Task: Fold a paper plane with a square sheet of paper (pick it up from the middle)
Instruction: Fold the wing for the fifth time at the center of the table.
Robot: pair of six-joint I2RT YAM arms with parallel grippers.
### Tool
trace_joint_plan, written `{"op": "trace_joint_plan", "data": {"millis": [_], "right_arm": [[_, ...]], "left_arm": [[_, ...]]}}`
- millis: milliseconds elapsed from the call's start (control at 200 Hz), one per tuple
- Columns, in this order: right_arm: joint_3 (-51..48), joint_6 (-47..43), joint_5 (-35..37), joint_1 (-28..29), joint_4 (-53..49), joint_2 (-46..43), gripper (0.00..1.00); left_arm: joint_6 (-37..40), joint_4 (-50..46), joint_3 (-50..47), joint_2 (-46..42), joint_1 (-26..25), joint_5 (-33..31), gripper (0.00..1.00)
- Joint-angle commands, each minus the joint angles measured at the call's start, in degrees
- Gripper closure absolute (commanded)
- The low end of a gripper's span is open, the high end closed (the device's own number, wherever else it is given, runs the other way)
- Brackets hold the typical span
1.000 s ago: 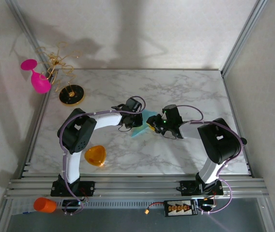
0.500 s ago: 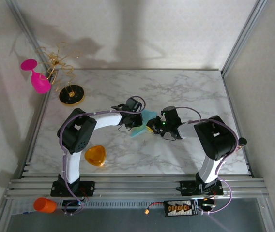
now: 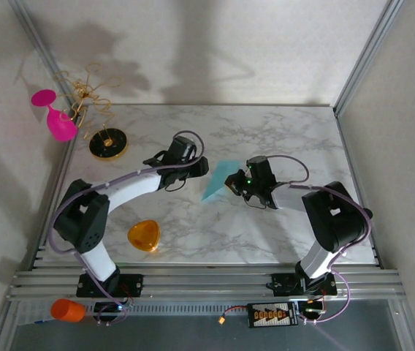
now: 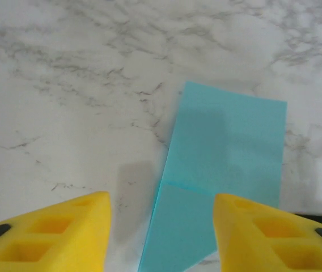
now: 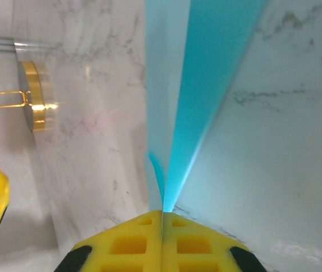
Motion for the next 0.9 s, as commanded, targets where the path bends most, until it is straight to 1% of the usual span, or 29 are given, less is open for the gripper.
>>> {"op": "trace_joint_plan", "data": {"millis": [0, 105, 145, 290, 391, 491, 576, 671, 781, 896], "right_arm": [[1.5, 0.8, 3.5, -0.4, -4.0, -2.5, 1.0], [2.0, 2.5, 4.0, -1.3, -6.7, -3.5, 1.0], [2.2, 3.0, 3.8, -1.7, -7.4, -3.5, 1.0], [4.2, 3.4, 2.8, -2.6, -10.5, -2.8, 1.0], [5.2, 3.6, 2.0, -2.9, -11.7, -2.1, 1.0], [5.5, 4.1, 1.2, -3.1, -11.9, -1.7, 1.0], [5.9, 4.1, 0.4, -3.2, -12.1, -1.6, 1.0], [6.2, 3.8, -0.3, -3.2, -12.9, -1.5, 1.0], [6.3, 3.4, -1.1, -3.4, -13.5, -1.5, 1.0], [6.2, 3.4, -2.5, -3.4, -13.5, -1.0, 1.0]], "left_arm": [[6.8, 9.0, -5.7, -2.5, -0.8, 0.5, 0.39], [11.0, 16.4, -10.7, -4.4, -2.8, 1.9, 0.25], [12.8, 19.1, -12.3, -4.6, -3.7, 2.6, 0.22], [19.2, 27.5, -17.2, -4.3, -6.2, 3.6, 0.21], [24.9, 30.3, -18.9, -3.4, -8.0, 3.5, 0.21], [31.2, 32.2, -20.0, -2.3, -9.6, 2.8, 0.22], [34.6, 32.6, -19.5, -0.7, -10.4, 1.1, 0.25], [37.2, 31.3, -17.3, 1.9, -10.6, 1.1, 0.31], [39.6, 32.2, -16.2, 4.8, -10.9, 2.6, 0.37], [41.8, 33.4, -15.5, 6.9, -11.2, 1.0, 0.42]]}}
